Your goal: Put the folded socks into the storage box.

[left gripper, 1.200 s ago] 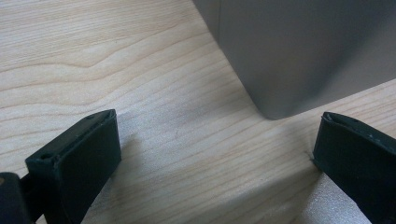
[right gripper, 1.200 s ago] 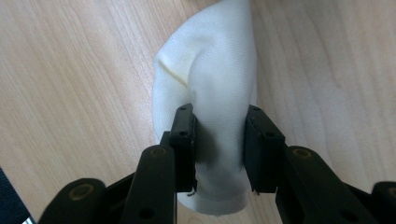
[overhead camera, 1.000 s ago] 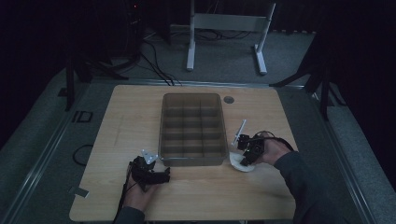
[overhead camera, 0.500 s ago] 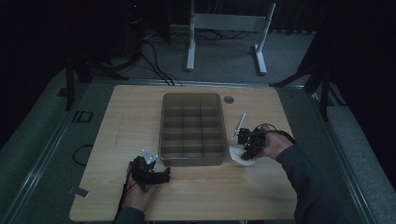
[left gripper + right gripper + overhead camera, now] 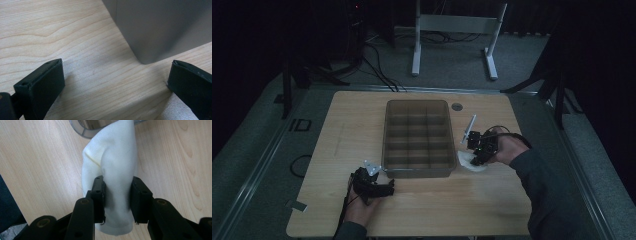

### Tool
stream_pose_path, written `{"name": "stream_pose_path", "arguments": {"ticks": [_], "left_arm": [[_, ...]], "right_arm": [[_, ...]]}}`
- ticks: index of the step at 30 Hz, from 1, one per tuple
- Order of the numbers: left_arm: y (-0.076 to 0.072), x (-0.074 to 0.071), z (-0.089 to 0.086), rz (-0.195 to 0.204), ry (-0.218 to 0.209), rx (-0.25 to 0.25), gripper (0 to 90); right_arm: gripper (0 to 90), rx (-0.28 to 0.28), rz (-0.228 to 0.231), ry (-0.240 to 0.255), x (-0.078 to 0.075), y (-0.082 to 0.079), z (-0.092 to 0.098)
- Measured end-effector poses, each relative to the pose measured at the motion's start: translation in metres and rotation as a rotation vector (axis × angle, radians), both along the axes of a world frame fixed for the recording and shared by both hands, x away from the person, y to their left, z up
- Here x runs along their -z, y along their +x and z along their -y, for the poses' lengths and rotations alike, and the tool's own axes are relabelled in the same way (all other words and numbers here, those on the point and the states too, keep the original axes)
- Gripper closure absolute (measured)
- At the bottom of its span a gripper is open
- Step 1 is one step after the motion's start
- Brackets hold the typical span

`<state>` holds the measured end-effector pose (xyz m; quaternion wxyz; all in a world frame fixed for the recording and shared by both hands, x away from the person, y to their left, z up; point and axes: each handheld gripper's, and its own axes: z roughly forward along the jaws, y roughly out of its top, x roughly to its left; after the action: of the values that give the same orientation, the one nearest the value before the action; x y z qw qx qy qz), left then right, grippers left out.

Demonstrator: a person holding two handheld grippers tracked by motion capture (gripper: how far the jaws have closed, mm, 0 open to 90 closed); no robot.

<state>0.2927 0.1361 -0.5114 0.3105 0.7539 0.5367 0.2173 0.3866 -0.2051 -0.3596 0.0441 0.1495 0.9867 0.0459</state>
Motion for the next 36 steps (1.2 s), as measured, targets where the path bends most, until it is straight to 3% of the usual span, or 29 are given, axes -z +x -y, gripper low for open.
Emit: {"name": "stream_pose_path", "arguments": {"ticks": [14, 36], "left_arm": [[0.0, 0.0, 0.0, -0.001, 0.001, 0.004, 1.0], [0.0, 0.0, 0.001, -0.002, 0.001, 0.01, 1.0]], "right_arm": [[67.7, -0.012, 0.023, 0.014, -0.016, 0.002, -0.007], [67.7, -0.044, 0.028, 0.026, -0.025, 0.009, -0.026]]}}
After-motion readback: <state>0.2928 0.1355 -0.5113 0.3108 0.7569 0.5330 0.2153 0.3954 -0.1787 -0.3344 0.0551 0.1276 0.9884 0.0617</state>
